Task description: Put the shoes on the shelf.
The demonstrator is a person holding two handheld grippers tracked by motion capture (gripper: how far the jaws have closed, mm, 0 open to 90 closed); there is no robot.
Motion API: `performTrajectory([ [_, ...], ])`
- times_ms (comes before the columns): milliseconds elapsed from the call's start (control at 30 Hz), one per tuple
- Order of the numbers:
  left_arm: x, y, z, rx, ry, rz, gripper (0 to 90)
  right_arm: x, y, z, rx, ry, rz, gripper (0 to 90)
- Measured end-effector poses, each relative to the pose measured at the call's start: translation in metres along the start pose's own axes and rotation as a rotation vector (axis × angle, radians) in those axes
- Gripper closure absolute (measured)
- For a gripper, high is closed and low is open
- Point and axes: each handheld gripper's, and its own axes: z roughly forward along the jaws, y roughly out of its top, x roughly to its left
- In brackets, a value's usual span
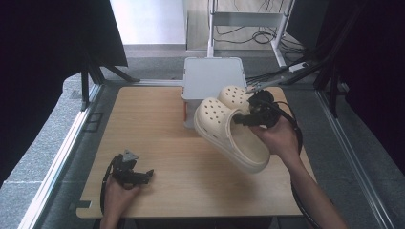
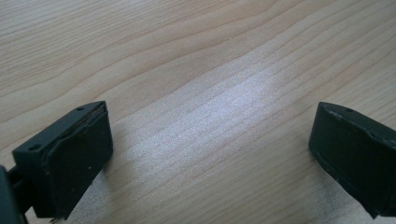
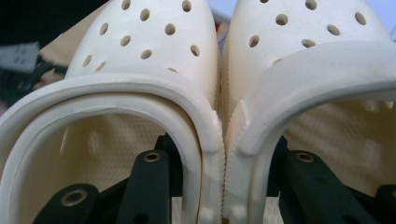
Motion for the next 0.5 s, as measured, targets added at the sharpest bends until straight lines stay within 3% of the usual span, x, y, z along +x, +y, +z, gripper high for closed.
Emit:
performTrajectory([
  [500,0.000,0.000,0.000,0.001,0.000,0.002,0.0,-0.016,0.065,0.041,-0.013,-0.071,0.101,65.5],
])
